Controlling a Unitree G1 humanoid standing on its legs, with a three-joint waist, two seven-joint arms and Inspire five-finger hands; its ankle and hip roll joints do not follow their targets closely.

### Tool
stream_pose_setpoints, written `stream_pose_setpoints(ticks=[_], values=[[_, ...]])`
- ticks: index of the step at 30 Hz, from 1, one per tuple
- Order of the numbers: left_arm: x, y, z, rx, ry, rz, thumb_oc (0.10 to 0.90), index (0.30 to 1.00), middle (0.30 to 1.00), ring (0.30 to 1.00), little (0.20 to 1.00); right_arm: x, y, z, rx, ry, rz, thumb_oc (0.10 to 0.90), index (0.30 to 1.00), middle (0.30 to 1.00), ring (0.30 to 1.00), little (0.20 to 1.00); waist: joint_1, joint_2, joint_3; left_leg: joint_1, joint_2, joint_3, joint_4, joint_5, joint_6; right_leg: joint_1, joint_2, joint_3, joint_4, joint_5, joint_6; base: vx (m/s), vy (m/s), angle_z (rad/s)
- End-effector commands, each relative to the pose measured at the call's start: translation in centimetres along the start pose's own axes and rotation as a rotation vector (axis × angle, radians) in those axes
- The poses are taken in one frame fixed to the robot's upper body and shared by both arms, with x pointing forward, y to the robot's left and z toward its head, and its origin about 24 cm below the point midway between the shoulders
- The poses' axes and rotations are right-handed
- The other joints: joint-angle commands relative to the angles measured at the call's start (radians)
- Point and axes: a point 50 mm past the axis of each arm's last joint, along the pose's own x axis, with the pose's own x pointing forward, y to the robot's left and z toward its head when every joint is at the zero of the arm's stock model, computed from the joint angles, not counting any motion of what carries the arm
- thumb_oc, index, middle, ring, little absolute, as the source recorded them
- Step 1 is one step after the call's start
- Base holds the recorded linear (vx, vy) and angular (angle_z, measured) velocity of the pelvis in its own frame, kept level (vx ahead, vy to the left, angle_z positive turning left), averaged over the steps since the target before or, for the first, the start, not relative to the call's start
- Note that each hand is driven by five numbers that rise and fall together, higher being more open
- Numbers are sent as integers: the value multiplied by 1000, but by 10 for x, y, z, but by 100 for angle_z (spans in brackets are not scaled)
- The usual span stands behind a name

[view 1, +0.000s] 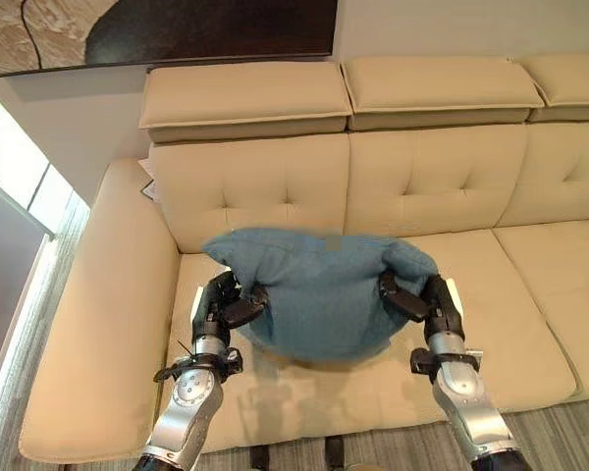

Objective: Pick up all the scattered cushions and arrange them neatly on the sofa.

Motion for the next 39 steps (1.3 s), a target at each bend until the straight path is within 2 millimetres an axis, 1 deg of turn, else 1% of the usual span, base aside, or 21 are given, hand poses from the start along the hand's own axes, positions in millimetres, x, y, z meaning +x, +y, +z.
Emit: stream_pose_setpoints(ticks=[1,2,5,6,7,8,11,15,21,24,25,26,30,33,37,39], values=[[27,-38,89,-67,-469,-108,400,300,300,300,300,22,12,91,69,-460,-1,400,300,300,300,300,20,-33,-106,9,-28,94,2,-92,-12,13,-22,-31,6,-91,92,-121,-58,20],[36,-45,102,-74,-515,-95,400,300,300,300,300,30,18,109,64,-526,-11,400,300,300,300,300,24,-32,-92,-15,-25,90,2,-84,-19,-12,-19,-35,6,-88,94,-102,-38,10],[49,-57,123,-48,-585,-89,400,300,300,300,300,41,26,135,67,-611,-26,400,300,300,300,300,27,-30,-76,-65,-20,81,2,-68,-27,-61,-15,-40,6,-80,96,-110,-44,32],[56,-63,136,-26,-625,-83,400,300,300,300,300,47,28,147,65,-645,-46,400,300,300,300,300,27,-27,-70,-101,-20,72,2,-58,-31,-95,-13,-44,6,-74,96,-92,-43,14],[60,-66,141,-21,-641,-82,400,300,300,300,300,50,31,153,74,-659,-50,400,300,300,300,300,26,-26,-67,-118,-19,69,2,-53,-32,-114,-12,-45,6,-68,96,-105,-39,13],[66,-71,153,3,-676,-73,400,300,300,300,300,55,33,163,85,-679,-65,400,300,300,300,300,23,-24,-67,-154,-20,63,2,-42,-35,-150,-9,-43,6,-60,94,-60,-27,17],[74,-75,164,46,-702,-67,400,300,300,300,300,62,35,171,88,-691,-81,400,300,300,300,300,20,-24,-77,-200,-23,55,2,-30,-38,-194,-6,-41,6,-49,90,-13,-18,15],[84,-80,167,92,-688,-75,400,300,300,300,300,69,40,177,88,-685,-82,400,300,300,300,300,15,-20,-92,-239,-22,55,2,-22,-40,-234,-7,-39,6,-45,87,2,-2,2],[93,-88,164,132,-647,-99,400,300,300,300,300,73,51,175,91,-654,-35,400,300,300,300,300,6,-16,-91,-260,-20,60,2,-18,-44,-259,-7,-33,6,-37,85,-3,1,1],[93,-88,163,131,-643,-100,400,300,300,300,300,74,51,174,84,-652,-33,400,300,300,300,300,6,-15,-91,-265,-20,62,2,-16,-45,-264,-6,-33,6,-35,85,0,0,0],[93,-89,157,137,-628,-104,400,300,300,300,300,75,52,172,69,-647,-33,400,300,300,300,300,4,-15,-90,-272,-19,65,2,-16,-44,-275,-6,-29,6,-30,85,0,0,0],[93,-89,157,137,-628,-104,400,300,300,300,300,75,52,172,69,-647,-33,400,300,300,300,300,4,-15,-91,-273,-19,65,2,-16,-44,-276,-6,-28,6,-30,85,0,0,0],[93,-88,156,128,-621,-98,400,300,300,300,300,79,47,178,42,-664,-61,400,300,300,300,300,5,-15,-95,-284,-17,67,2,-16,-45,-292,-7,-24,6,-26,85,-2,-2,-5],[94,-88,160,117,-633,-89,400,300,300,300,300,85,40,189,-9,-694,-96,400,300,300,300,300,9,-17,-100,-287,-17,68,2,-15,-45,-297,-7,-22,6,-26,85,1,-8,-3],[94,-88,160,117,-633,-89,400,300,300,300,300,85,40,189,-9,-694,-96,400,300,300,300,300,9,-17,-99,-287,-17,68,2,-15,-45,-298,-7,-22,6,-26,85,0,-1,2],[93,-87,166,114,-656,-85,400,300,300,300,300,90,32,203,-66,-728,-122,400,300,300,300,300,19,-22,-99,-280,-15,67,2,-17,-48,-290,-6,-24,6,-28,84,0,0,0]])
